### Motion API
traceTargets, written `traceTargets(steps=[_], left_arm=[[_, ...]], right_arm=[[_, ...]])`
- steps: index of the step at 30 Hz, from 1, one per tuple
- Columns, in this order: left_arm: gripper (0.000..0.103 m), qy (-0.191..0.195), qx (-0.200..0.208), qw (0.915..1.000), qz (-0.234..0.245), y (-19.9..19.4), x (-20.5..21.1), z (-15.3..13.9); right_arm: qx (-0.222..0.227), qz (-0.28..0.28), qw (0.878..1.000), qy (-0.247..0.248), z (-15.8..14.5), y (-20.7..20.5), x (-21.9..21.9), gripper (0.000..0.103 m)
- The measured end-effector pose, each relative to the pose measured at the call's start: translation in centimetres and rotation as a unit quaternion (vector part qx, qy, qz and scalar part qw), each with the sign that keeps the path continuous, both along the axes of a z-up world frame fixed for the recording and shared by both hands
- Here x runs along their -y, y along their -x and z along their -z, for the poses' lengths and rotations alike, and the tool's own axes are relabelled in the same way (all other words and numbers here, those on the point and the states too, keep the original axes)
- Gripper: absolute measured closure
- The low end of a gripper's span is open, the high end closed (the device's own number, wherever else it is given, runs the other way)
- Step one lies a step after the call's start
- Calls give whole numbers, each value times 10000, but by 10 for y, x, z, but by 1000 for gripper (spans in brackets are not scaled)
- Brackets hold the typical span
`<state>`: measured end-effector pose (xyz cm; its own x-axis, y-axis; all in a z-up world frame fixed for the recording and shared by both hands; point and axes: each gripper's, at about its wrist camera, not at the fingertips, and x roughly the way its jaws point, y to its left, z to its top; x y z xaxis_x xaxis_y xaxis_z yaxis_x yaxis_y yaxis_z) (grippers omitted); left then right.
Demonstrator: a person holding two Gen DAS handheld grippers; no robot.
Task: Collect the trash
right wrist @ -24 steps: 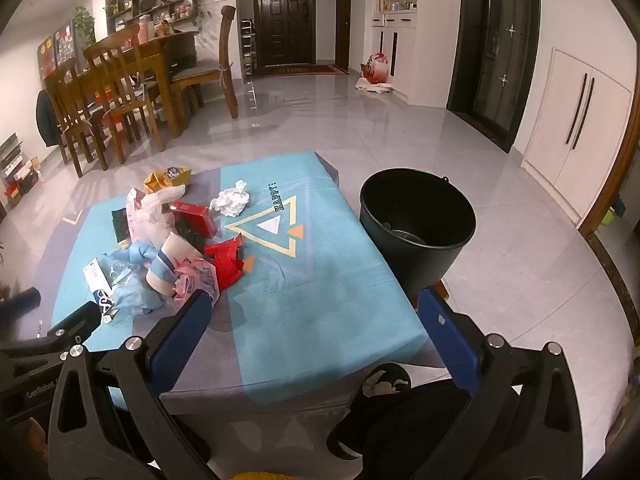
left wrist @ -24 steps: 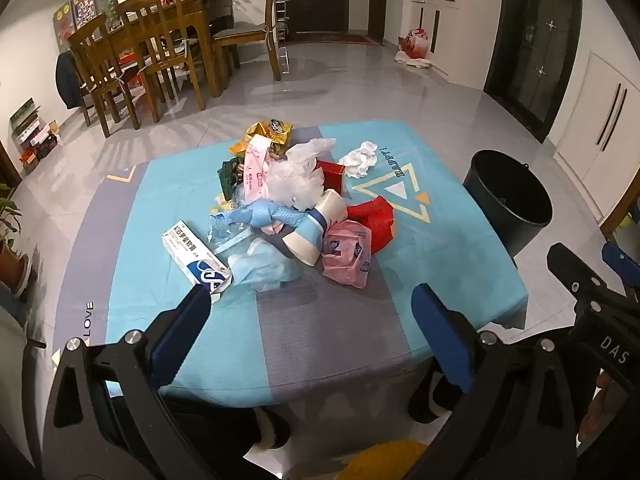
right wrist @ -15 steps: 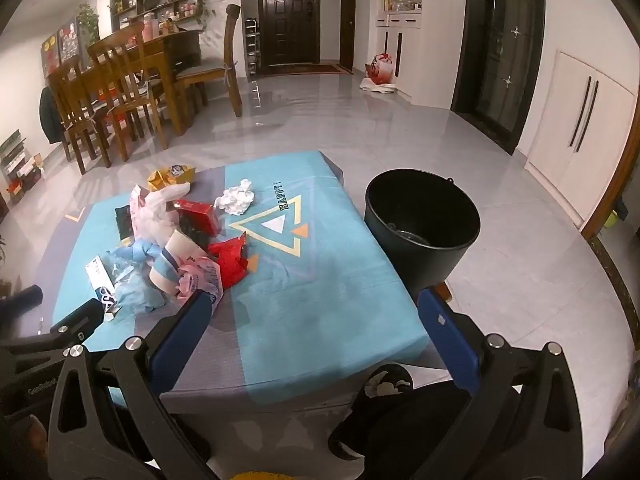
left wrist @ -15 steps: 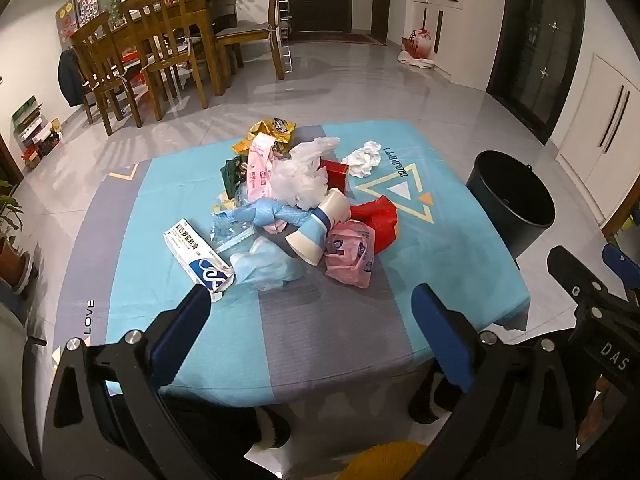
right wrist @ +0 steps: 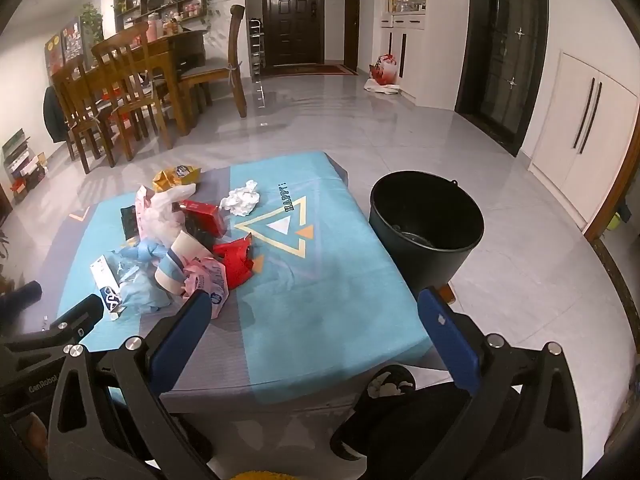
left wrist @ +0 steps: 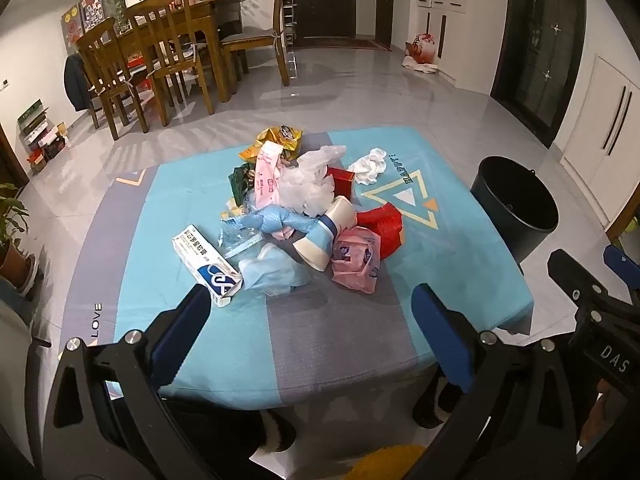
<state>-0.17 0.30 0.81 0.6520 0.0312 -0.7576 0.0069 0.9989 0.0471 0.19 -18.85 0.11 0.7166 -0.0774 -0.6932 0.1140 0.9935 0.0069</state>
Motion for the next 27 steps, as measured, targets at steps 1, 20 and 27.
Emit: traceTargets(steps=[1, 20, 27], left_arm=[[3, -5, 5, 10000, -5, 0, 0, 0], [3, -19, 0, 10000, -22, 1, 0, -1], [3, -19, -9, 10000, -9, 4, -2, 1]], right_arm=[[7, -5, 10000, -5, 0, 0, 0, 2], [-40, -94, 9999, -15, 1, 2, -5, 2], [-45, -90, 9999, -18, 2, 2, -7, 2]])
